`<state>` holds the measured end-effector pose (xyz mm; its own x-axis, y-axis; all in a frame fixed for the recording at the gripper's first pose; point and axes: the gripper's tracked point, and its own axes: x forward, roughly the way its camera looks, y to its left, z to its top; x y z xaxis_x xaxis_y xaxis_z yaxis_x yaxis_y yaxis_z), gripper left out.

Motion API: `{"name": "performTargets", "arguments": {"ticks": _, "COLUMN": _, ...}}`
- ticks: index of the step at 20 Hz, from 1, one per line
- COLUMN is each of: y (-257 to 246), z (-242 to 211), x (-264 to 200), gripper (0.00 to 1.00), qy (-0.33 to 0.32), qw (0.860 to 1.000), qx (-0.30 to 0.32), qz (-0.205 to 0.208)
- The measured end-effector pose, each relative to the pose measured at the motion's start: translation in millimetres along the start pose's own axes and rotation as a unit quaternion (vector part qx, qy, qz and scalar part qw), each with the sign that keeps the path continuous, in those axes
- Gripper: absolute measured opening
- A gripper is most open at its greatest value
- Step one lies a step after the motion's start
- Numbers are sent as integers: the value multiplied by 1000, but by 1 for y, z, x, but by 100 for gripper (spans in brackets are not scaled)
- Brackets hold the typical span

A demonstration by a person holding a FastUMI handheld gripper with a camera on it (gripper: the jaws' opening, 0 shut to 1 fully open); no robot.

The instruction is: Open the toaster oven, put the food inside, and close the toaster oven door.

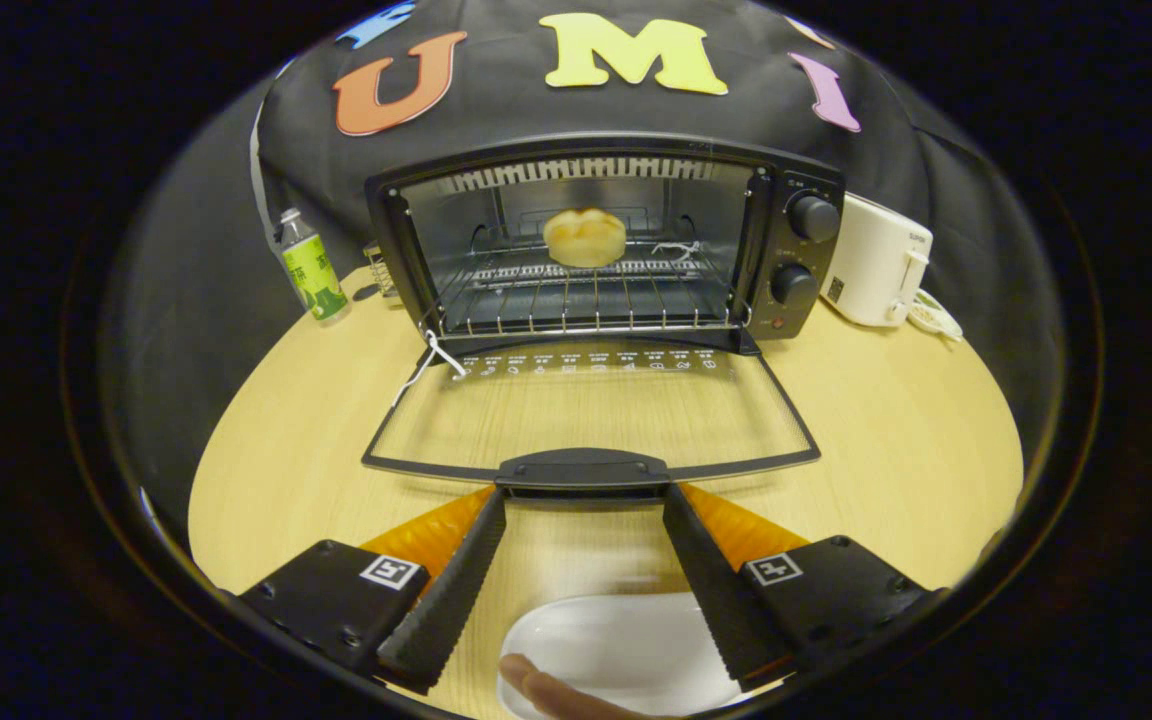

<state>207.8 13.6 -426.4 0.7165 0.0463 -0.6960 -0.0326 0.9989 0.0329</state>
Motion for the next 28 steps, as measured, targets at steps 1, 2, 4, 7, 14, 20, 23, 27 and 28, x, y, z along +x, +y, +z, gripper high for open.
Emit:
{"name": "performTargets", "arguments": {"ticks": 1, "y": 0, "z": 1, "x": -1, "gripper": 100, "qy": 0, "qw": 1000, "qx": -3, "qz": -3}}
{"name": "performTargets", "arguments": {"ticks": 2, "y": 0, "z": 2, "x": -2, "gripper": 100, "qy": -3, "qw": 1000, "qx": -2, "qz": -4}}
{"name": "performTargets", "arguments": {"ticks": 4, "y": 0, "z": 5, "x": -5, "gripper": 100, "qy": -7, "qw": 1000, "qx": 0, "qz": -3}}
{"name": "performTargets", "arguments": {"ticks": 7, "y": 1, "z": 15, "x": -10, "gripper": 100, "qy": -19, "qw": 1000, "qx": 2, "qz": -2}}
{"name": "performTargets", "arguments": {"ticks": 14, "y": 3, "z": 40, "x": -26, "gripper": 100, "qy": -50, "qw": 999, "qx": 10, "qz": -9}}
{"name": "performTargets", "arguments": {"ticks": 20, "y": 6, "z": 74, "x": -39, "gripper": 100, "qy": -121, "qw": 992, "qx": -27, "qz": -31}}
{"name": "performTargets", "arguments": {"ticks": 23, "y": 7, "z": 93, "x": -42, "gripper": 100, "qy": -154, "qw": 987, "qx": -39, "qz": -36}}
{"name": "performTargets", "arguments": {"ticks": 27, "y": 14, "z": 125, "x": -49, "gripper": 100, "qy": -203, "qw": 978, "qx": -39, "qz": -6}}
{"name": "performTargets", "arguments": {"ticks": 28, "y": 11, "z": 128, "x": -50, "gripper": 100, "qy": -210, "qw": 977, "qx": -36, "qz": -8}}
